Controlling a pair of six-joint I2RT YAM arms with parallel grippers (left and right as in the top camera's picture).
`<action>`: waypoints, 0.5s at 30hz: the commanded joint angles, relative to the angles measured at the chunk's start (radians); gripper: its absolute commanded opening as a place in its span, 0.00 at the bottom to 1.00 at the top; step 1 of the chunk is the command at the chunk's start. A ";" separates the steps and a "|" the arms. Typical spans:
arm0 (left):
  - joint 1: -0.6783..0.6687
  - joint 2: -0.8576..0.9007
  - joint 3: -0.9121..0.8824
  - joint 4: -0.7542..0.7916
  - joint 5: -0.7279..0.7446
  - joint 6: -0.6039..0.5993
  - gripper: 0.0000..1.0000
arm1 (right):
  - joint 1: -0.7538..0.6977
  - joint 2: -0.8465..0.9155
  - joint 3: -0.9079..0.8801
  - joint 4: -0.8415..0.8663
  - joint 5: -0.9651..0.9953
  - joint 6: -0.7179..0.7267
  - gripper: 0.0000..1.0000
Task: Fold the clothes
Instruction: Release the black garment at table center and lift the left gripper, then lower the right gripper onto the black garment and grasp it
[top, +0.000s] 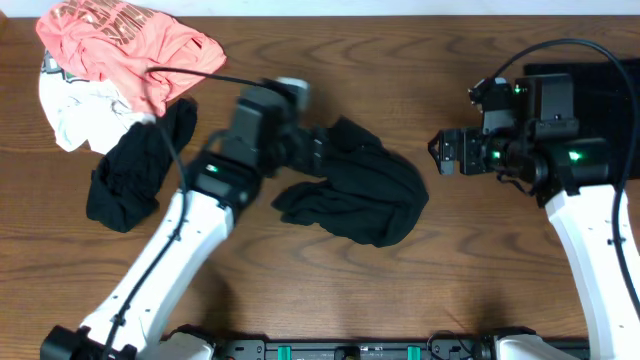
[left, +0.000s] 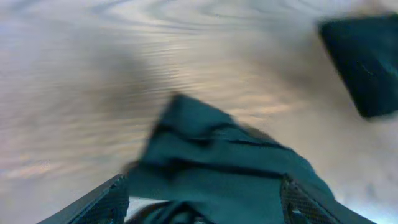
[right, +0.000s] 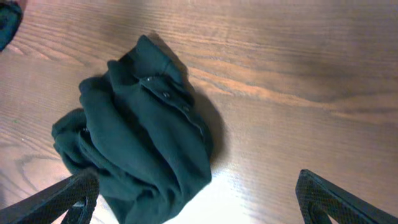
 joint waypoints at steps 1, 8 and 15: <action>0.102 0.026 0.016 -0.009 -0.033 -0.164 0.78 | 0.021 0.031 0.019 0.035 -0.029 0.006 0.99; 0.194 0.094 0.016 -0.024 0.008 -0.229 0.78 | 0.109 0.094 0.019 0.143 -0.029 0.006 0.99; 0.248 0.153 0.016 -0.073 0.012 -0.255 0.78 | 0.215 0.190 0.019 0.226 0.047 0.006 0.99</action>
